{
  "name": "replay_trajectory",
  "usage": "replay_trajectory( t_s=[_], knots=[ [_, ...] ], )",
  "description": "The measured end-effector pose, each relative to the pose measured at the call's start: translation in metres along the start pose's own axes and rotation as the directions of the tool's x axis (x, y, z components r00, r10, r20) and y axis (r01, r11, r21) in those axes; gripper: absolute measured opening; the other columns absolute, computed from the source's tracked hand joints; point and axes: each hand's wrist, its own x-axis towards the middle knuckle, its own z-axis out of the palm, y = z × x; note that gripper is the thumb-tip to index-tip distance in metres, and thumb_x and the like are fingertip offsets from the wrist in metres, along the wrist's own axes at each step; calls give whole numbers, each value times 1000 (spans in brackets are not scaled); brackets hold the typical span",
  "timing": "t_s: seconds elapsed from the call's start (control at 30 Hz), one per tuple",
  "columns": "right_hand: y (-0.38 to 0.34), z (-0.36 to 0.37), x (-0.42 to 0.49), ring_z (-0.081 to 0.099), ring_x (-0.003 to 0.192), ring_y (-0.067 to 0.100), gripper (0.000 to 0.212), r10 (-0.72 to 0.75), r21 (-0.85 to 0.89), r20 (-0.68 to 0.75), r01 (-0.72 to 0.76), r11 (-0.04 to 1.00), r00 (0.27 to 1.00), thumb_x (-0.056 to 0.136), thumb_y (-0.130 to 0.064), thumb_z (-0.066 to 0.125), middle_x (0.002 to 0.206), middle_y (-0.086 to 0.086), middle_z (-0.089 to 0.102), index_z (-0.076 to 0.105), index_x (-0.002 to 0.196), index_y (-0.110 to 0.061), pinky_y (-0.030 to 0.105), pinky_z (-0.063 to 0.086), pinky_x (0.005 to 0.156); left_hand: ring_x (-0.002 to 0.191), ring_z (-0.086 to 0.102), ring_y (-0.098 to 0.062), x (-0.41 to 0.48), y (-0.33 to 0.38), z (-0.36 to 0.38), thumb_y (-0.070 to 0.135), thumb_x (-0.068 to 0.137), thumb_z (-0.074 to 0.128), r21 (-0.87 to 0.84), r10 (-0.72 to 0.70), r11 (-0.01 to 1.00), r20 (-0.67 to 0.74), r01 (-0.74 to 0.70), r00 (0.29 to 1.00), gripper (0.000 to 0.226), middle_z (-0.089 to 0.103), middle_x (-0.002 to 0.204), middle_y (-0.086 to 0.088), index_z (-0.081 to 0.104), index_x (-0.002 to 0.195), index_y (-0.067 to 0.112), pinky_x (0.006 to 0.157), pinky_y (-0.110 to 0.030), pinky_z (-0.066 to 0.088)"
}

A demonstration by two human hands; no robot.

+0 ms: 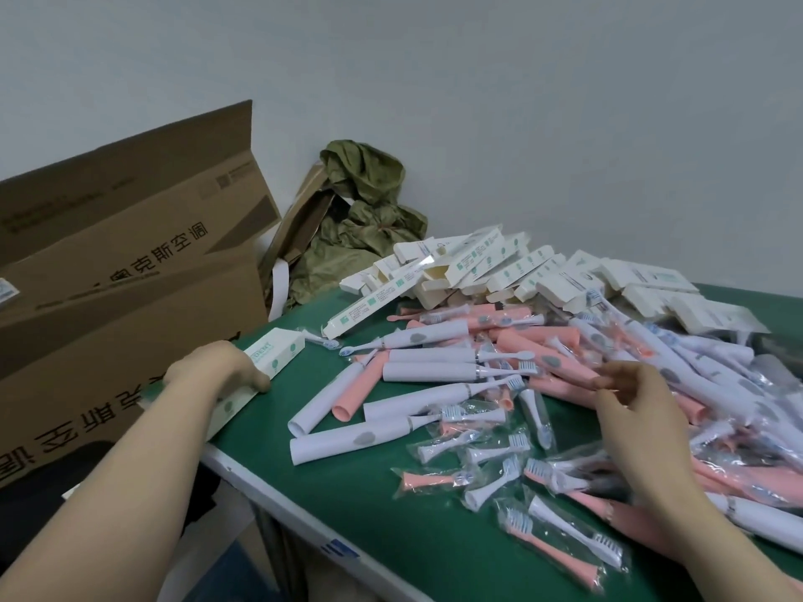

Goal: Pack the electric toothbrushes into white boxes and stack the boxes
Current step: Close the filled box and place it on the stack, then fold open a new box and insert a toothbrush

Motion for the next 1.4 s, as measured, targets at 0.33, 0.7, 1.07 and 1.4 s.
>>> replay_trajectory(
  t_s=[0.33,0.7,1.07,1.4],
  knots=[
    [-2,-1,-1,53,81,4,21,-8,19,-29,9,1000,1000,90,-4,50,92,-10,60,53,106,-18,33,38,72,117,41,-34,8,26,4,47,75,74,126,228,969,-147,-211,963,68,48,126,-16,43,123,10,90,-38,40],
    [0,3,-3,53,83,-2,27,-40,-19,-6,40,999,999,88,-2,52,94,-11,61,53,107,-21,22,37,64,114,46,-36,32,108,52,21,89,52,-37,564,819,-130,-573,815,50,51,122,-20,34,133,5,90,-38,41],
    [0,6,-1,53,77,-5,26,-55,-12,-7,54,998,998,88,-1,53,91,-14,59,52,103,-21,9,32,57,87,56,-15,27,128,71,23,99,45,-297,730,632,-82,-716,679,35,57,120,-5,43,133,15,62,-20,40],
    [-2,7,0,54,78,-3,26,-60,-8,18,60,998,998,89,-2,53,92,-14,59,51,105,-23,12,34,59,85,55,-3,22,154,68,32,81,74,-657,623,503,-174,-561,763,41,57,108,4,50,110,18,59,-16,42]
  ],
)
